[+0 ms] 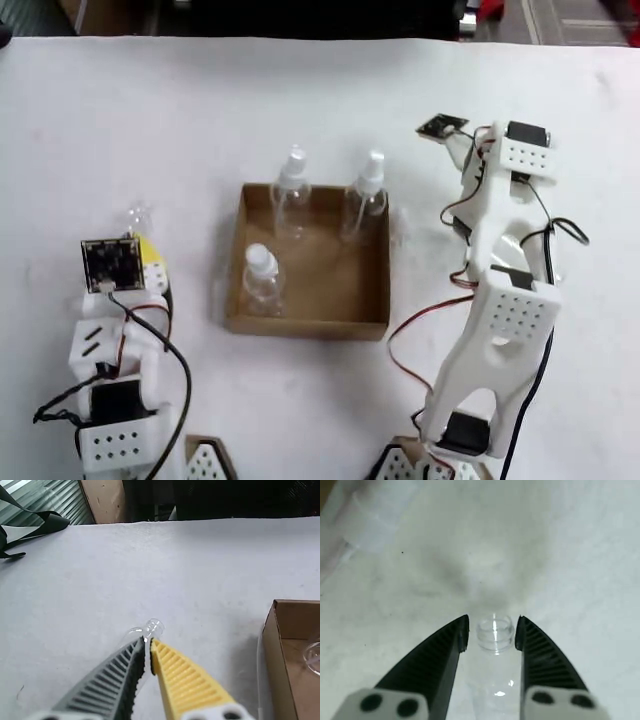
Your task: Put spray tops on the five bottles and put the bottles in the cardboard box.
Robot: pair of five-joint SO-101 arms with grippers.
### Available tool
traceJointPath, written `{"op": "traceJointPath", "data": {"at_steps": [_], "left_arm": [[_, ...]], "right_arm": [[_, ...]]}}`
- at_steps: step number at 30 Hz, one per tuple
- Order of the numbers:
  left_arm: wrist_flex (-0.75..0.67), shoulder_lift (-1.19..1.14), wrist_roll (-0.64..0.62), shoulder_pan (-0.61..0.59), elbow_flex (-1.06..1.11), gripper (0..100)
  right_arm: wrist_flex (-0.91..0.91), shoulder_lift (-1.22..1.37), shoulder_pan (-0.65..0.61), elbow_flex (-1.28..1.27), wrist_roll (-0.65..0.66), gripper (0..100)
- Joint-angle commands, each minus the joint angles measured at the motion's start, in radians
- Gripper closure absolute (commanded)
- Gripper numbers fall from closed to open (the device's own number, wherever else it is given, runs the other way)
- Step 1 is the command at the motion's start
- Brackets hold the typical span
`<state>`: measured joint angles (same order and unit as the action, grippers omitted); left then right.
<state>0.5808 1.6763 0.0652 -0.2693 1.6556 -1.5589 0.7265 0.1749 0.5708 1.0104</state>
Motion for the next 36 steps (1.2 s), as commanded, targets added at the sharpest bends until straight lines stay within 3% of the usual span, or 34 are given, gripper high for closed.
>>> {"op": "traceJointPath", "data": {"at_steps": [1,4,8,19,24,29,36], "left_arm": [[0.006,0.019,0.009,0.008,-0.021,97],[0.006,0.019,0.009,0.008,-0.021,97],[0.006,0.019,0.009,0.008,-0.021,97],[0.006,0.019,0.009,0.008,-0.021,97],[0.006,0.019,0.009,0.008,-0.021,97],[0.006,0.019,0.009,0.008,-0.021,97],[0.006,0.019,0.009,0.007,-0.021,97]], "right_arm": [[0.012,-0.018,0.010,0.044,-0.008,87.5],[0.012,-0.018,0.010,0.044,-0.008,88.1],[0.031,-0.022,0.013,0.044,-0.006,98.2],[-0.082,-0.219,0.024,0.089,-0.014,98.2],[-0.159,-0.403,0.021,0.097,-0.018,98.2],[-0.163,-0.638,0.019,0.084,-0.143,98.2],[-0.160,-1.110,-0.079,-0.173,-0.170,98.2]]}}
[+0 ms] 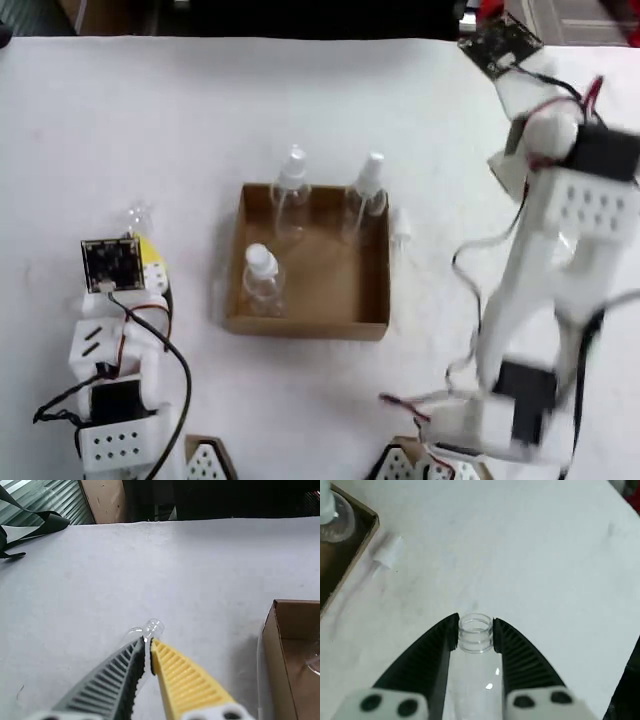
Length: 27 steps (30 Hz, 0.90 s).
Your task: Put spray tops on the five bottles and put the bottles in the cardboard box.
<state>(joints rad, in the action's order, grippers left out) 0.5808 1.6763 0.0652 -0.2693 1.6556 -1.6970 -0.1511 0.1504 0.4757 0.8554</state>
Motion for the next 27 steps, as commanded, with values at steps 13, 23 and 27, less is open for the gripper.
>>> {"op": "traceJointPath", "data": {"at_steps": [13,23,27], "left_arm": [[0.006,0.019,0.009,0.004,-0.021,97],[0.008,0.019,0.009,0.002,-0.021,97],[0.008,0.019,0.009,0.008,-0.023,97]], "right_arm": [[0.300,-1.044,-0.315,-0.712,-0.443,98.2],[0.915,-1.389,-0.328,-1.398,-0.730,98.2],[1.124,-1.405,-0.433,-1.588,-0.715,98.2]]}}
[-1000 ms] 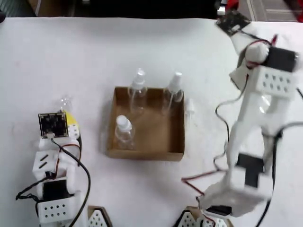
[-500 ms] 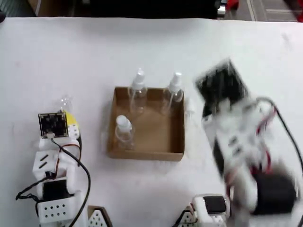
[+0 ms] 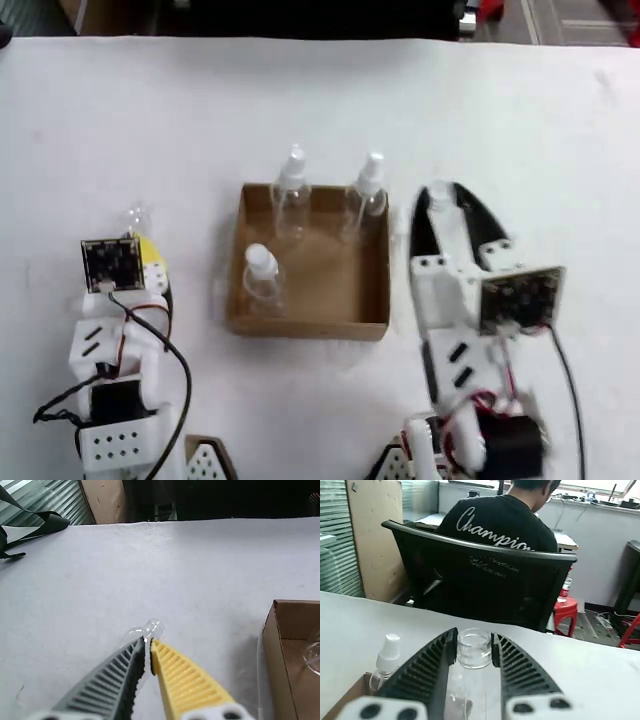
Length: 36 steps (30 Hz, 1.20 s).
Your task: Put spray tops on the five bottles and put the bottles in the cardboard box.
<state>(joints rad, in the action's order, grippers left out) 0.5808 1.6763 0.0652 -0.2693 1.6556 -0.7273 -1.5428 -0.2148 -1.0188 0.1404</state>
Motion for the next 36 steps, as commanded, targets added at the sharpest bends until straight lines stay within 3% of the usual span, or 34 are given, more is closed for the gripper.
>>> {"op": "traceJointPath", "data": {"at_steps": [1,14,24,30,36], "left_arm": [[0.005,0.019,0.009,0.008,-0.023,97],[0.000,0.019,0.009,0.008,-0.028,97],[0.000,0.019,0.009,0.010,-0.029,97],[0.000,0.019,0.009,0.010,-0.029,97],[0.003,0.019,0.009,0.010,-0.028,97]], "right_arm": [[0.199,-0.013,-0.101,-0.137,0.000,98.2],[0.573,-0.012,-0.348,-0.457,0.002,98.2],[0.748,-0.012,-0.349,-0.598,-0.002,98.2],[0.762,-0.004,-0.371,-0.597,-0.006,98.2],[0.760,0.189,-0.372,-0.482,-0.063,98.2]]}}
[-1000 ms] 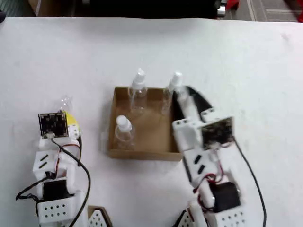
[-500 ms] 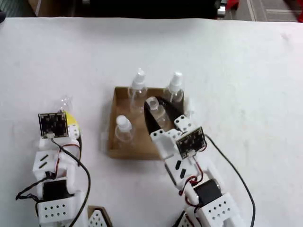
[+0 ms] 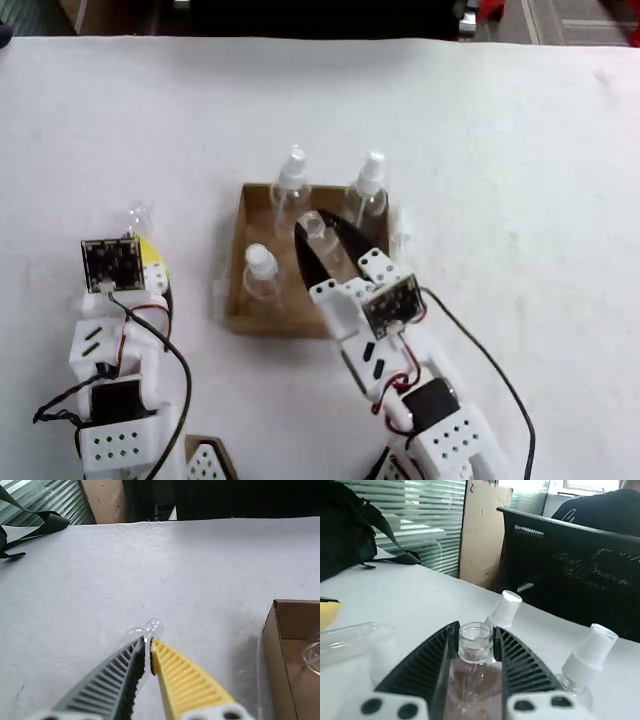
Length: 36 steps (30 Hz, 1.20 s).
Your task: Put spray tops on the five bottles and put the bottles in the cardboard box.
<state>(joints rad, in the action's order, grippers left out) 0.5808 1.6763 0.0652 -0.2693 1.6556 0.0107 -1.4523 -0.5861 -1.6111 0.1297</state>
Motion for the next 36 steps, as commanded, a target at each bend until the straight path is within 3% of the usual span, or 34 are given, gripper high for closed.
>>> {"op": "traceJointPath", "data": {"at_steps": [1,5,20,36], "left_arm": [[0.003,0.019,0.009,0.010,-0.028,97],[0.003,0.019,0.009,0.010,-0.028,97],[0.000,0.019,0.009,0.010,-0.031,97],[0.003,0.019,0.009,0.010,-0.040,97]], "right_arm": [[0.022,0.148,0.007,0.135,-0.074,98.2],[0.045,0.303,0.038,0.190,-0.097,98.2],[0.424,0.691,0.042,0.199,-0.095,98.1],[0.418,0.720,0.045,0.247,-0.098,97.8]]}}
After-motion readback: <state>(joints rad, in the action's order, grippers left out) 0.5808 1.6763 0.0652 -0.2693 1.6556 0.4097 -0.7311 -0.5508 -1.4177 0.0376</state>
